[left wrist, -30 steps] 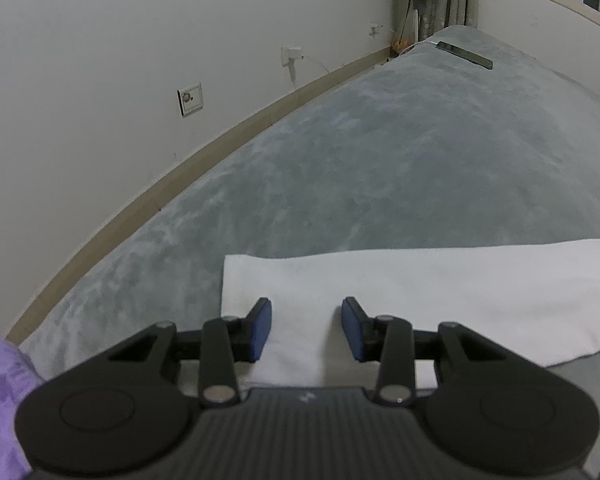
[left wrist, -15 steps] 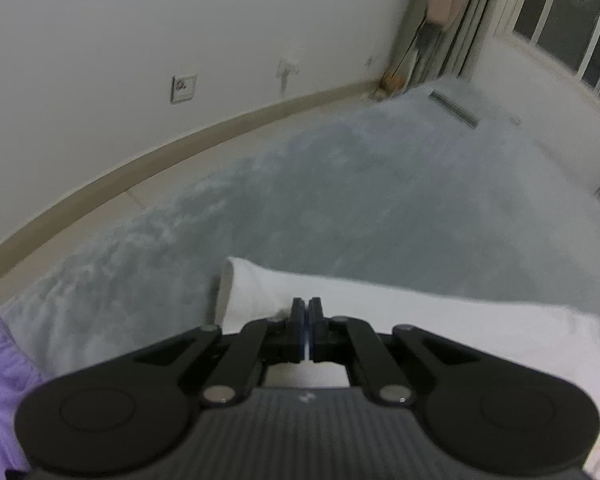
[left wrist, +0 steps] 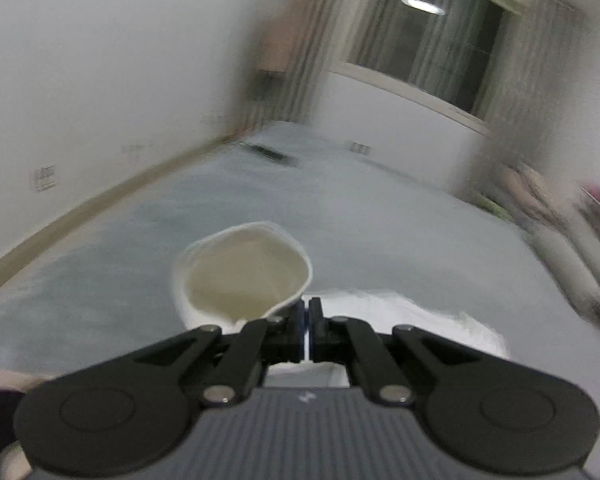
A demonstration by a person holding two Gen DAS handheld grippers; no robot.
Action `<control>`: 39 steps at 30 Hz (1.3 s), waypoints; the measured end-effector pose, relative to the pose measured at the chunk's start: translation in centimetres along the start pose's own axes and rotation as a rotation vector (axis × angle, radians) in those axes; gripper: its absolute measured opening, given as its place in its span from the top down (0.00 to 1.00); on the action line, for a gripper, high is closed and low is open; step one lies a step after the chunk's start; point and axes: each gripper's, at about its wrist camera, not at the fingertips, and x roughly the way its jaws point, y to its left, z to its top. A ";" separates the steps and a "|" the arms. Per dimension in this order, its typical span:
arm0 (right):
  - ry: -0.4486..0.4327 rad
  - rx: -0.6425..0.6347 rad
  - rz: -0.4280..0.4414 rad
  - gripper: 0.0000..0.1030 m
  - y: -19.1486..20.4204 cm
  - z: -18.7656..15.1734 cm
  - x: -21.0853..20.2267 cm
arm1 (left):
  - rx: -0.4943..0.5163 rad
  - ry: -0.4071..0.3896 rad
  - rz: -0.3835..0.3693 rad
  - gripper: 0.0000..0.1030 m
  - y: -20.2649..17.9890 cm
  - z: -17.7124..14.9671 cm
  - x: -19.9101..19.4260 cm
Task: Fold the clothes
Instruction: 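Grasp the shirt side with the left gripper and fold it toward the center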
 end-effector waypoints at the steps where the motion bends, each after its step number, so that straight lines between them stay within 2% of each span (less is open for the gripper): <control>1: -0.003 0.014 -0.002 0.37 -0.3 0.1 0.0 | 0.027 0.041 -0.085 0.92 -2.1 -1.1 -0.1; 3: -0.007 0.044 -0.013 0.37 -1.0 0.2 -0.2 | 0.046 0.086 -0.195 0.80 -4.4 -2.7 -0.3; 5: -0.007 0.072 -0.021 0.37 -1.6 0.2 -0.2 | 0.038 0.086 -0.253 0.79 -4.7 -3.5 -0.7; 8: -0.006 0.095 -0.030 0.37 -2.3 0.2 -0.3 | -0.022 0.050 -0.268 0.69 -2.5 -3.5 -0.9; 10: -0.009 0.113 -0.012 0.37 -2.7 0.3 -0.4 | -0.060 0.036 -0.227 0.66 -0.4 -3.3 -0.5; 12: -0.010 0.142 0.020 0.37 -3.0 0.4 -0.5 | -0.103 0.055 -0.188 0.66 1.6 -3.7 0.7; 15: -0.005 0.192 0.115 0.37 -2.8 0.6 -0.1 | -0.132 0.096 -0.146 0.66 3.5 -5.2 3.4; 20: 0.020 0.300 0.286 0.37 -1.8 1.3 2.1 | -0.089 0.158 -0.099 0.67 4.9 -8.0 6.8; 23: 0.035 0.354 0.350 0.39 -0.9 2.6 4.1 | -0.075 0.172 -0.091 0.67 5.0 -8.8 8.2; 28: 0.084 0.355 0.380 0.49 1.4 5.1 8.8 | 0.004 0.227 0.016 0.68 4.5 -10.1 9.4; 30: 0.147 0.332 0.338 0.53 2.7 5.2 10.8 | 0.065 0.250 0.071 0.68 4.3 -10.8 10.1; 32: 0.187 0.296 0.304 0.60 3.7 4.5 11.6 | 0.094 0.249 0.080 0.67 4.2 -11.1 10.2; 35: 0.173 0.230 0.292 0.73 4.6 4.2 11.3 | 0.084 0.245 0.076 0.67 4.5 -10.9 9.9; 37: 0.173 0.197 0.274 0.93 5.1 4.5 11.2 | 0.063 0.242 0.070 0.66 4.8 -10.7 9.7; 39: 0.153 0.165 0.265 0.94 5.4 5.0 10.5 | 0.050 0.230 0.063 0.68 5.2 -10.4 9.3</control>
